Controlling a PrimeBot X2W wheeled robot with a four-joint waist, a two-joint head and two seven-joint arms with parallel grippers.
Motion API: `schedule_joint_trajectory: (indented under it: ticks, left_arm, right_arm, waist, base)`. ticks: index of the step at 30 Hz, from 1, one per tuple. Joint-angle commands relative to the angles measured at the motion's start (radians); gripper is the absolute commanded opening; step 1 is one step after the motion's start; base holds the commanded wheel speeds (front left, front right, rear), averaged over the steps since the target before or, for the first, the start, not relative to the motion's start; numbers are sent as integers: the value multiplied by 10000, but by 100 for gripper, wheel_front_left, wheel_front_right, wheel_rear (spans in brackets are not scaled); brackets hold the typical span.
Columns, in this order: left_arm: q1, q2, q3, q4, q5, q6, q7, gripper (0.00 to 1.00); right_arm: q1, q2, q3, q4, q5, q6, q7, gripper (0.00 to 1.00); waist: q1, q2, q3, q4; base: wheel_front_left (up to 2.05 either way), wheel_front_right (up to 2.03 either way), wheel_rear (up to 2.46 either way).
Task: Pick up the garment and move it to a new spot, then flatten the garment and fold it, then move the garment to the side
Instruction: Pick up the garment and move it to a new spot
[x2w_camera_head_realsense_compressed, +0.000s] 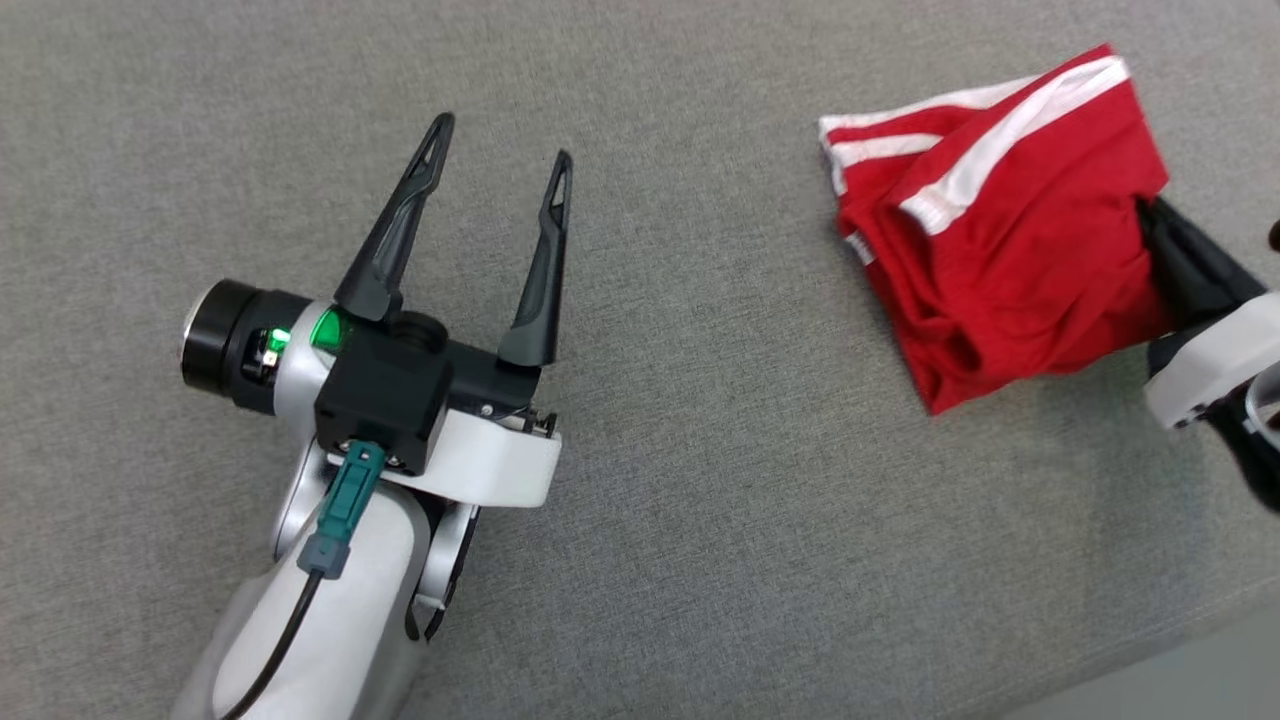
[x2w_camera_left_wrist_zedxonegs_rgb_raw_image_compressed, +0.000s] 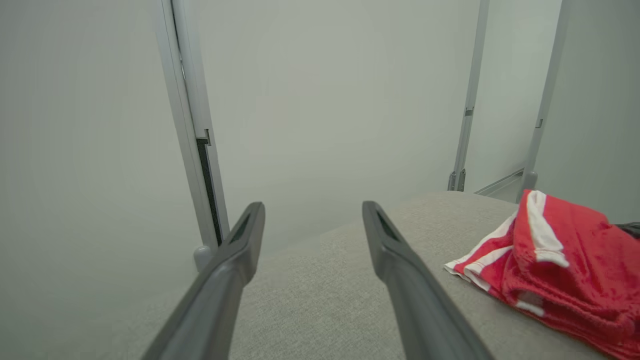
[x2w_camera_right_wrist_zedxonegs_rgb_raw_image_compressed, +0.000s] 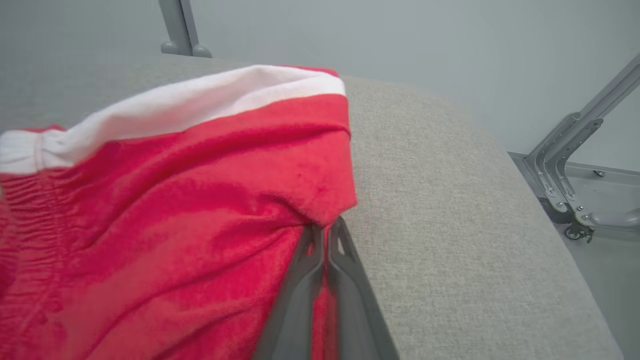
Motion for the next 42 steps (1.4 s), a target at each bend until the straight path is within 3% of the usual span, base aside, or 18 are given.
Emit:
schedule_joint_trajectory:
  ticks: [1, 10, 14, 15, 16, 17, 21, 27, 34, 42]
  left_arm:
    - [-247, 48, -10, -61, 131, -50, 16, 100]
    - [-1272, -85, -427, -342, 472, -227, 199, 100]
    - [-1538, 21, -421, -365, 612, -224, 281, 100]
    - [-1583, 46, -416, -350, 626, -214, 272, 100]
    - [-1623, 61, -412, -346, 637, -208, 292, 100]
    - [-1652, 86, -408, -334, 640, -208, 312, 100]
    - [-1581, 161, -354, -196, 594, -138, 245, 100]
    - [-1019, 217, -248, 167, 245, -46, 28, 100]
    - [-22, 272, -66, 452, -231, 148, -220, 100]
    - [882, 376, 179, 502, -608, 417, -319, 100]
  right_arm:
    - [-229, -164, 38, 119, 79, -20, -98, 0]
    - [-1342, -1820, -630, 1608, 1699, -19, -352, 0]
    - [-1529, -1920, -856, 1797, 2341, -19, -389, 0]
    - [-1556, -1891, -893, 1920, 2465, -19, -394, 15]
    - [-1644, -1895, -993, 1977, 2559, -19, -400, 45]
    - [-1718, -1858, -1140, 2007, 2652, -19, -401, 100]
    - [-1476, -1558, -1756, 2147, 2354, -19, -398, 100]
    - [-103, -866, -3866, 1194, 1420, -20, -397, 100]
    - [2484, 620, -6382, -1851, -581, -19, -387, 100]
    - [4532, 2076, -7118, -4594, -2209, -17, -385, 100]
  waist:
    - [0, 0, 658, -124]
    - [0, 0, 1899, 388]
    - [0, 0, 2308, 422]
    - [0, 0, 2350, 415]
    - [0, 0, 2390, 404]
    - [0, 0, 2416, 391]
    - [0, 0, 2222, 256]
    - [0, 0, 1340, 10]
    - [0, 0, 162, -116]
    - [0, 0, -764, 75]
  base:
    - [0, 0, 0]
    - [0, 0, 0]
    - [0, 0, 0]
    - [0, 0, 0]
    - [0, 0, 0]
    - [0, 0, 0]
    - [0, 0, 0]
    - [0, 0, 0]
    - [0, 0, 0]
    - [0, 0, 0]
